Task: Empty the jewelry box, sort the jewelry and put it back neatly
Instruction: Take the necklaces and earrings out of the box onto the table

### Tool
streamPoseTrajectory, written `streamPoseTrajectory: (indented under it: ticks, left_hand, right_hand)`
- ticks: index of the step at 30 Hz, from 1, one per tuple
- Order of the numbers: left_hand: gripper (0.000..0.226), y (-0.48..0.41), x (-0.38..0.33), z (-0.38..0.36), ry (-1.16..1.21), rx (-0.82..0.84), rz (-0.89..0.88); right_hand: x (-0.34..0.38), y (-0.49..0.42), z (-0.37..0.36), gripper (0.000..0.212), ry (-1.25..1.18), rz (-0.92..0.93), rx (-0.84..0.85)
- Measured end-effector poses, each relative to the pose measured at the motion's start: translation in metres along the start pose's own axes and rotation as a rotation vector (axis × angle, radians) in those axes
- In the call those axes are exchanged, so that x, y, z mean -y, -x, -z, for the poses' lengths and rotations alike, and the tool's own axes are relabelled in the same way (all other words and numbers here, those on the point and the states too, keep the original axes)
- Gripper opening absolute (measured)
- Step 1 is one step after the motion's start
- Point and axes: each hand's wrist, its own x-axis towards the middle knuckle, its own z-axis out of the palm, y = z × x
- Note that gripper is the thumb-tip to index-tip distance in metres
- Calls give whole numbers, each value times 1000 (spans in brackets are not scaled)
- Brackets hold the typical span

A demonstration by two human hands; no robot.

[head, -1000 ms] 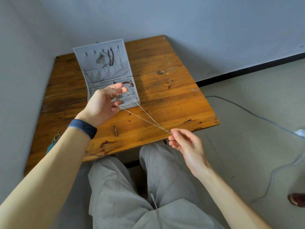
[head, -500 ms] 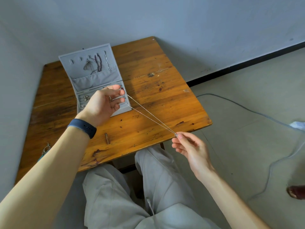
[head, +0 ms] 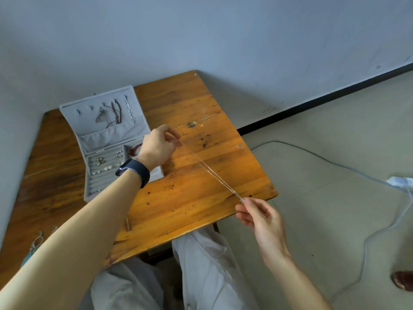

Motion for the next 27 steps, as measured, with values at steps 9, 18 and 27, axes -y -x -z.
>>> streamPoseTrajectory:
  ticks: [9, 18, 27]
  left_hand:
    - [16, -56, -13, -39, -388, -2, -137]
    - [17, -91, -5, -67, -427, -26, -221]
    - [13, -96, 17, -72, -213, -19, -175]
  right_hand:
    - [16, -29, -10, 9, 745, 313, -66]
    - [8, -56, -40, 13, 1366, 657, -185]
    - [-11, -66, -33, 11, 1258, 879, -134]
